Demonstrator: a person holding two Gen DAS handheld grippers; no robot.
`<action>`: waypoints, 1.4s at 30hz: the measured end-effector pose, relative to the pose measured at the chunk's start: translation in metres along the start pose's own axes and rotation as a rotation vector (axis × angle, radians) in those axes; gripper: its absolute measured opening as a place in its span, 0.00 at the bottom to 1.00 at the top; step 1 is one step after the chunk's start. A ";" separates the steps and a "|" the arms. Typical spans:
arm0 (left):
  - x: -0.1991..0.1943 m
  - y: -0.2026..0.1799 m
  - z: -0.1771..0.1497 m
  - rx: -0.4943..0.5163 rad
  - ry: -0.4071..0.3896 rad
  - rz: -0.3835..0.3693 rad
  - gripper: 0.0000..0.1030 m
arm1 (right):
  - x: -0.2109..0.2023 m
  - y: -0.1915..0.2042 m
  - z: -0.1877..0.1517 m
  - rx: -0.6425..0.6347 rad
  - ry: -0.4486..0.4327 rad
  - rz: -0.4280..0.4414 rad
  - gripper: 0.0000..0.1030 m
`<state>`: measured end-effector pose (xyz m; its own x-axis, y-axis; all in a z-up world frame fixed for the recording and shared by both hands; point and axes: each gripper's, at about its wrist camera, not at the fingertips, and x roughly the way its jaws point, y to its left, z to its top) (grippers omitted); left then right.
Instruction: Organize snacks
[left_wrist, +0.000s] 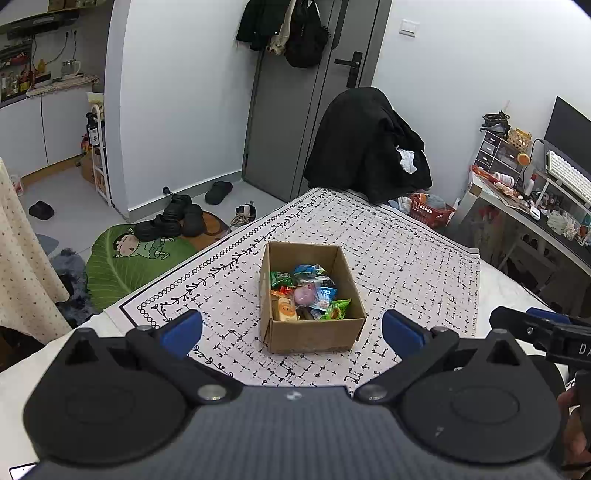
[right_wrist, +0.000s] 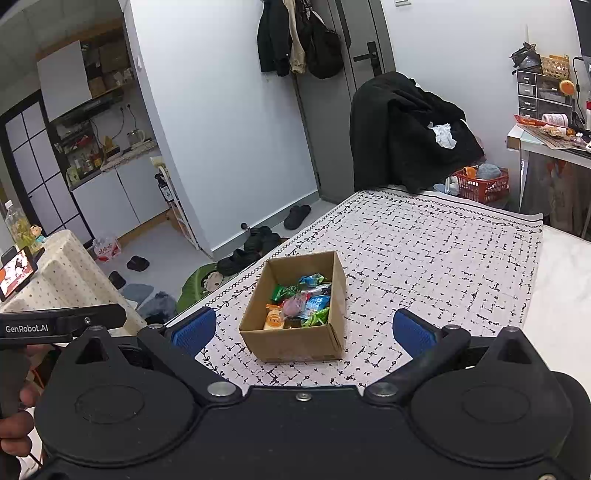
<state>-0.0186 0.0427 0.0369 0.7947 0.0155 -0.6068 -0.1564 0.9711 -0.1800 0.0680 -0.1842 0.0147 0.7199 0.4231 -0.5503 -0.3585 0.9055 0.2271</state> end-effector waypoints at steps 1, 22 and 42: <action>0.000 0.000 0.000 0.001 0.000 0.000 1.00 | 0.000 0.000 0.000 0.000 0.001 -0.001 1.00; -0.001 0.005 0.000 0.000 0.000 0.006 1.00 | 0.002 0.005 0.002 -0.020 0.012 0.005 1.00; -0.002 0.007 0.000 0.006 0.000 0.008 1.00 | 0.002 0.006 0.002 -0.024 0.012 0.008 1.00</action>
<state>-0.0212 0.0491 0.0364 0.7932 0.0229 -0.6085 -0.1592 0.9723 -0.1710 0.0683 -0.1776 0.0168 0.7098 0.4294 -0.5584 -0.3783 0.9011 0.2120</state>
